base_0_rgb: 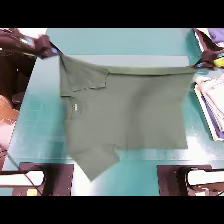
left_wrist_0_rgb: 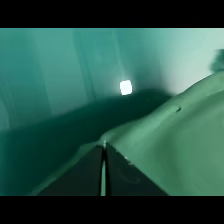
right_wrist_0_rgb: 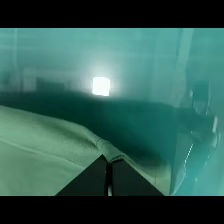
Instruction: Fold the shirts.
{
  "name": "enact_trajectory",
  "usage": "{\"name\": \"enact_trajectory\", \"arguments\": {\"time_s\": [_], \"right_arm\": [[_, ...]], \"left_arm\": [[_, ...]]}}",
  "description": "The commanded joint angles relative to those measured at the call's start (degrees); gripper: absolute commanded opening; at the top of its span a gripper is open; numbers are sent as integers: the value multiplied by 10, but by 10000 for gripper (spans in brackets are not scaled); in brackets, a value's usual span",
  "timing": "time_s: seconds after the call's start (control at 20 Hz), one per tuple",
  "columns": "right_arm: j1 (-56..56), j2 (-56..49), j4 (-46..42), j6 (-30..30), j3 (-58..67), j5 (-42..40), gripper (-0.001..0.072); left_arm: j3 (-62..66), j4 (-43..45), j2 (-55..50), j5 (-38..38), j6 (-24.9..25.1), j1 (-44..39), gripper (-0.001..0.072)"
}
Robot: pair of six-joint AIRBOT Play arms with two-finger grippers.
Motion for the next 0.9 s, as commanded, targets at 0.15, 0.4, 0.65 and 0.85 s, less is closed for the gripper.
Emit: {"name": "enact_trajectory", "arguments": {"time_s": [0.15, 0.4, 0.65, 0.85], "right_arm": [[16, -140, -7, 0, 116, -68, 14], [9, -105, -13, -26, 82, -67, 13], [13, -47, -82, -36, -80, -61, 13], [13, -43, -80, -36, -156, -78, 14]], "left_arm": [[-4, -28, -101, 189, 57, -1, 26], [37, 1, -100, 72, 104, 0, 25], [-28, 89, -90, -78, 107, -1, 24], [-129, 62, -90, -6, 103, -4, 26]]}}
